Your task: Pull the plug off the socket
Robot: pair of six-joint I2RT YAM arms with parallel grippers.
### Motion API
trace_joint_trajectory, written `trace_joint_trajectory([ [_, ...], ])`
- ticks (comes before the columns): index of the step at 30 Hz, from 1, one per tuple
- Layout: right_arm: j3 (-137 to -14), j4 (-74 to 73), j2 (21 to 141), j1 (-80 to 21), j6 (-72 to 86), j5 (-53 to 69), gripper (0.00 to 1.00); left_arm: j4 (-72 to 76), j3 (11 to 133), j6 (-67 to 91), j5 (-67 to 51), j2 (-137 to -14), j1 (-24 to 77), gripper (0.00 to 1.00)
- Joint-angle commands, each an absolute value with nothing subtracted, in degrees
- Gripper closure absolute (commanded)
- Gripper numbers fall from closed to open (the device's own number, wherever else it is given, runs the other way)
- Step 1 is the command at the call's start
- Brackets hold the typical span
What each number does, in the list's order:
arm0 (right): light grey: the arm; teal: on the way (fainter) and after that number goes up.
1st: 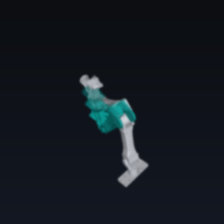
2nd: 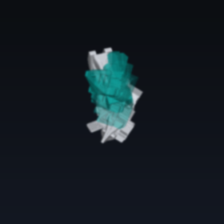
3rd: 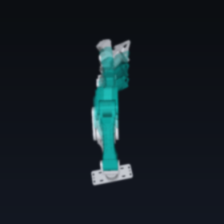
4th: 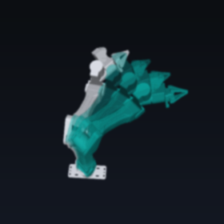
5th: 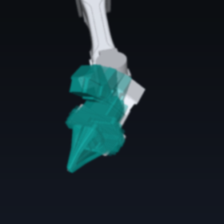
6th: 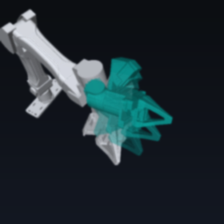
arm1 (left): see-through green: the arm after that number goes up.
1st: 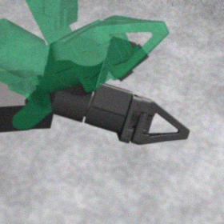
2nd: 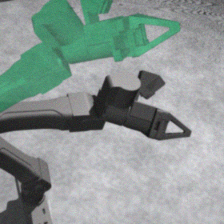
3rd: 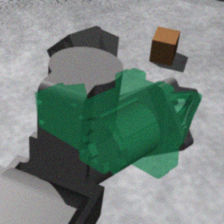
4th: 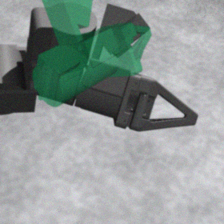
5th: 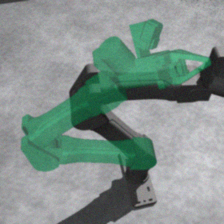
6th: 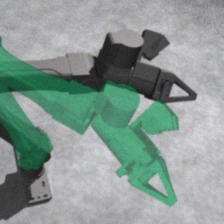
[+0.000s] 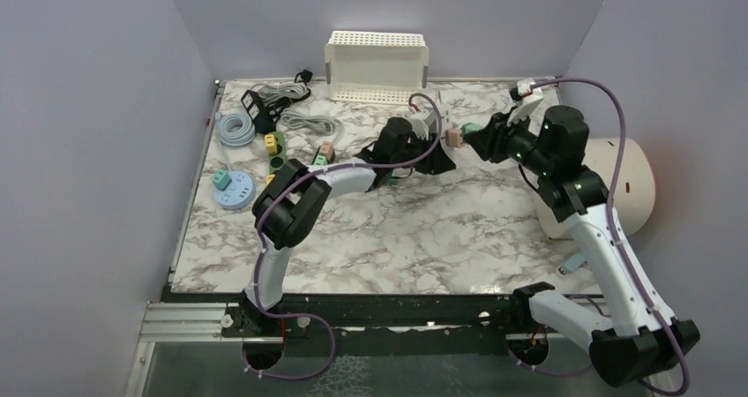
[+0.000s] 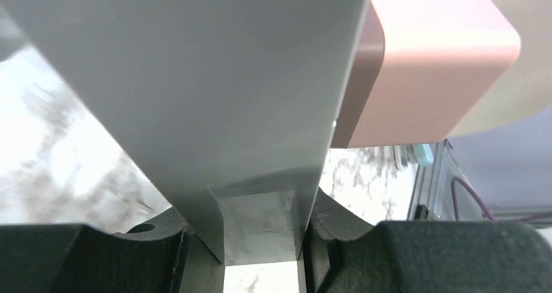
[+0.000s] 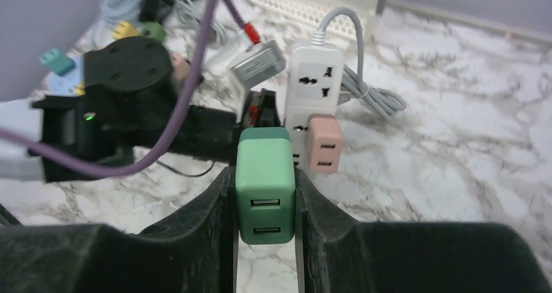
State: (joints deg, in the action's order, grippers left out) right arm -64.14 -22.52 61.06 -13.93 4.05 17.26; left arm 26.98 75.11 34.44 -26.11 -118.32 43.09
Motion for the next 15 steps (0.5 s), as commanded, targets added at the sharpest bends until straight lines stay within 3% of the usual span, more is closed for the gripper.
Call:
trace_joint_trajectory([
  [1,-62.8,-14.6,55.1,-14.3,3.5,22.4,0.99,24.2,88.2,24.2,-29.4,-116.3,39.9,1.00],
  [8,-56.3,-12.8,57.7,-14.3,3.2,33.0,0.99,-2.9,110.8,3.3,-23.5,-115.2,36.3,1.00],
  [15,-55.1,-12.1,68.8,-14.3,-5.9,47.0,0.99,-8.9,110.0,-1.0,-21.5,-107.4,29.9,1.00],
])
